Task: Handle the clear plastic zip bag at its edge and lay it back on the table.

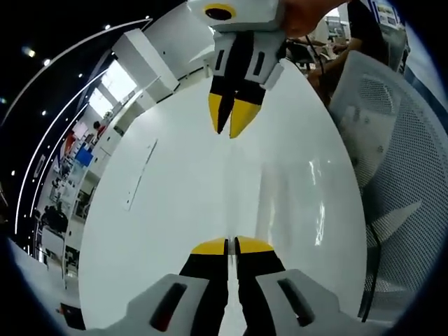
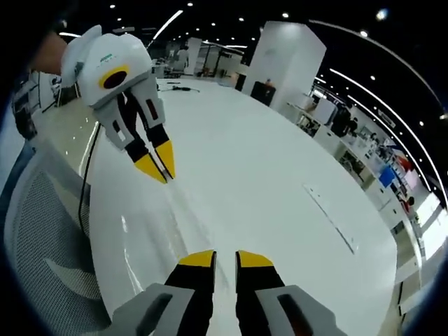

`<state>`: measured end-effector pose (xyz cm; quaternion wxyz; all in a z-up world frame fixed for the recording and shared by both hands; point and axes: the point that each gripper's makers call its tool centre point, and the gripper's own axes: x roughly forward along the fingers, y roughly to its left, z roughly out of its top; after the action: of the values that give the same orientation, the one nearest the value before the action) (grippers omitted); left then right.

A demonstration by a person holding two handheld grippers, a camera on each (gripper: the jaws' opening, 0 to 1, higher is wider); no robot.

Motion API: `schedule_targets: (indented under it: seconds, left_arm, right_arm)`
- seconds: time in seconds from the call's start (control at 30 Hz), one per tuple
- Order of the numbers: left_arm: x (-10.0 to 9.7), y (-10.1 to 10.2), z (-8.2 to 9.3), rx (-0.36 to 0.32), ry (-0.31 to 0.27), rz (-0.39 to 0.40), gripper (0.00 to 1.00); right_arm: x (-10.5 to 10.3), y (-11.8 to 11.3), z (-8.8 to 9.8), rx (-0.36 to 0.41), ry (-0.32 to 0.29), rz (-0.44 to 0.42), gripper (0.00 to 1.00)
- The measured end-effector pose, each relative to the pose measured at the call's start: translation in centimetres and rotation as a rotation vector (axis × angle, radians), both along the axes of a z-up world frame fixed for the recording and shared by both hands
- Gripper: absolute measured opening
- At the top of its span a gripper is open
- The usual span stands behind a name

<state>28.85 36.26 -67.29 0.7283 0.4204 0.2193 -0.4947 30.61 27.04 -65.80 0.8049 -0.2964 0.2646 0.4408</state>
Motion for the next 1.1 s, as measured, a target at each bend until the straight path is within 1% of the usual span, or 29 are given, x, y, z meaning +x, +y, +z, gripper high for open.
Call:
schedule_targets:
  seconds: [0.03, 0.1, 0.17, 0.3, 0.37, 0.53, 0.73, 0.77, 0.8, 0.97, 1.03, 1.1]
  left_arm:
    - [0.0, -0.1, 0.0, 0.004, -0.003, -0.004, 0.0]
    - [0.0, -0.1, 0.0, 0.007, -0.004, -0.008, 0.0]
    - [0.0, -0.1, 0.0, 0.009, -0.005, -0.009, 0.0]
    - [-0.2, -0.1, 0.1, 0.01, -0.004, -0.011, 0.0]
    - [-0.3, -0.1, 0.2, 0.01, -0.005, -0.01, 0.0]
    - [-0.4, -0.2, 0.4, 0.007, -0.006, -0.007, 0.0]
    - [-0.3, -0.1, 0.3, 0.003, -0.005, -0.003, 0.0]
    - [-0.3, 0.0, 0.3, 0.0, -0.005, -0.002, 0.0]
    - [-0.2, 0.0, 0.3, 0.0, -0.005, -0.002, 0.0]
    - [-0.3, 0.0, 0.4, -0.005, -0.005, 0.003, 0.0]
    - [-0.3, 0.0, 0.4, -0.007, -0.005, 0.003, 0.0]
    - [-0.3, 0.0, 0.4, -0.008, -0.006, 0.001, 0.0]
  right_arm:
    - [0.0, 0.3, 0.4, -0.001, -0.009, 0.005, 0.07]
    - [0.2, 0.6, 0.3, 0.006, -0.016, 0.014, 0.08]
    - [0.5, 0.9, 0.7, 0.012, -0.022, 0.016, 0.08]
    - [0.5, 1.6, 1.7, 0.029, -0.021, 0.029, 0.09]
    - [0.6, 2.2, 1.3, 0.023, -0.019, 0.048, 0.09]
    - [0.3, 3.3, 1.3, 0.01, -0.016, 0.088, 0.1]
    - [0.0, 4.5, 0.7, -0.007, -0.012, 0.13, 0.1]
    - [0.1, 4.6, 0.4, -0.022, -0.014, 0.135, 0.1]
    - [-0.1, 4.5, 0.6, -0.026, -0.011, 0.138, 0.1]
    - [-0.5, 4.8, -0.1, -0.034, 0.01, 0.156, 0.1]
    - [-0.6, 4.7, -0.4, -0.055, 0.004, 0.152, 0.1]
    - [-0.6, 4.7, -0.6, -0.055, 0.013, 0.152, 0.1]
